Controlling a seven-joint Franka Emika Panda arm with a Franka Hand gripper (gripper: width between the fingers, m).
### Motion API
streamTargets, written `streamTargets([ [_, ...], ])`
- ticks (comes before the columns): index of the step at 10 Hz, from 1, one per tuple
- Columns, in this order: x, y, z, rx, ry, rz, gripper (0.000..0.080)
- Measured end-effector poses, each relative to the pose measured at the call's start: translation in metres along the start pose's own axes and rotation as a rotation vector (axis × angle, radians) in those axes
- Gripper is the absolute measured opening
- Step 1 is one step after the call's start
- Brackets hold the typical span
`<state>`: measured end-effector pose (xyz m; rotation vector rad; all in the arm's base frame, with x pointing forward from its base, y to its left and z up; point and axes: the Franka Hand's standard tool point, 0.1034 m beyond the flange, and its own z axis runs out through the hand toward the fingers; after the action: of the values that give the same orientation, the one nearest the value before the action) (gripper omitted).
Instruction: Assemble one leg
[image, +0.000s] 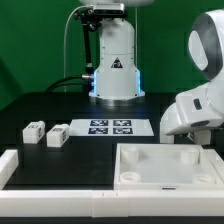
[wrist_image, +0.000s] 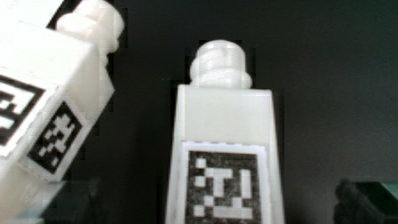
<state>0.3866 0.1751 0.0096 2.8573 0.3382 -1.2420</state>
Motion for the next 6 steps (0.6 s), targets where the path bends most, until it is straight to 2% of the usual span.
streamTargets([
  [2, 0.0, -0.0002, 0.0002, 0.0, 0.0, 0.0, 0.0649],
  [3, 0.0, -0.0002, 0.0002, 0.0, 0.0, 0.0, 0.0554],
  [4, 0.0, -0.0003, 0.0002, 0.0, 0.0, -0.001, 0.0353],
  [5, 0.0002, -0.0009, -0.0003, -0.001, 0.001, -0.002, 0.029],
  [6, 0.0002, -0.0016, -0.0003, -0.002, 0.001, -0.003, 0.029],
])
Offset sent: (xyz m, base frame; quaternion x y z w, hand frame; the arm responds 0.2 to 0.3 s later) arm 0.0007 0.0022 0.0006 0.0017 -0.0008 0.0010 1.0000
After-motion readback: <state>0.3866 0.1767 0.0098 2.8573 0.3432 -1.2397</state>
